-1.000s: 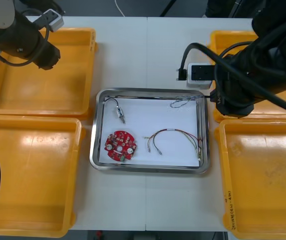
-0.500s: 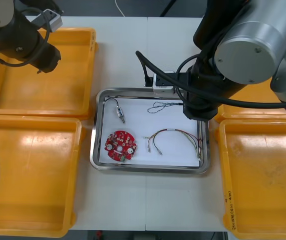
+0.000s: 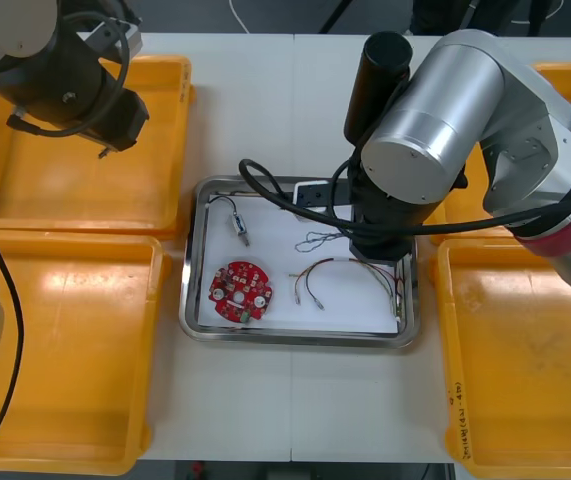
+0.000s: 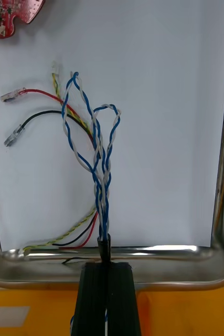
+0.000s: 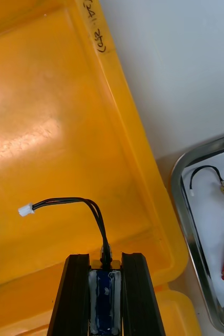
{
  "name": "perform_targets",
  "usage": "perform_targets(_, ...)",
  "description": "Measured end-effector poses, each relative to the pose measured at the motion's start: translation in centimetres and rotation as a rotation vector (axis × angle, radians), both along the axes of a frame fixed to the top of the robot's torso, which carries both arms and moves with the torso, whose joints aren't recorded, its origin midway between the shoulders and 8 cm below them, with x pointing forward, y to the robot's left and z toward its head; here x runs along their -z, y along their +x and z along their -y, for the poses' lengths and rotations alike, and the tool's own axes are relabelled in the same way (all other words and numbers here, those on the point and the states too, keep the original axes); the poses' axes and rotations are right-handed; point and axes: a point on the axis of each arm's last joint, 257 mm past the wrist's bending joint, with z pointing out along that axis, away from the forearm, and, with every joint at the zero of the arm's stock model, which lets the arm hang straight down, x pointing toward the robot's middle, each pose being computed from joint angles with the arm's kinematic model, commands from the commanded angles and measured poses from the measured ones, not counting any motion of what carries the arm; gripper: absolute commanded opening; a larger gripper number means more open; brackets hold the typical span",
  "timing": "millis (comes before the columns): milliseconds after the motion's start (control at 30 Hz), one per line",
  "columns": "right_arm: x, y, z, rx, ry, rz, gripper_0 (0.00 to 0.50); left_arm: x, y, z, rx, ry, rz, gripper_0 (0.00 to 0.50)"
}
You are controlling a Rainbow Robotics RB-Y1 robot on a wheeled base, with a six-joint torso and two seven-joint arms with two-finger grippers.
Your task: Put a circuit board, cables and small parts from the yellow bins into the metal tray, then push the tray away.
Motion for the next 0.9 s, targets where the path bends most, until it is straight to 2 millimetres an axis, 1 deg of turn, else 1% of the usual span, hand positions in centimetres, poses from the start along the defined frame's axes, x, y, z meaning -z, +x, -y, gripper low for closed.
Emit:
perform_targets(200, 0.7, 0.9, -1.4, 0.011, 0.037, 0.003, 0.000, -0.2, -0.5, 1.3, 0.011, 0.007, 0.015, 0.000)
perform_targets(367, 1.1, 1.7, -2.1, 0.023, 0.064, 0.012, 0.000, -0.1, -0.8, 1.7, 0.024, 0.017, 0.020, 0.000)
perform_targets(600, 1.7, 4.1, -2.2, 0.031, 0.052, 0.097, 0.000, -0.1, -1.0, 1.8, 0.028, 0.017, 0.026, 0.000)
perform_targets(667, 2.2, 4.6, -2.4, 0.024, 0.045, 0.120, 0.000, -0.1, -1.0, 1.8, 0.028, 0.017, 0.026, 0.001)
perform_targets(900, 4.0, 5.2, -1.9, 0.030, 0.023, 0.115, 0.010, -0.1, -1.0, 1.7, 0.026, 0.018, 0.026, 0.000)
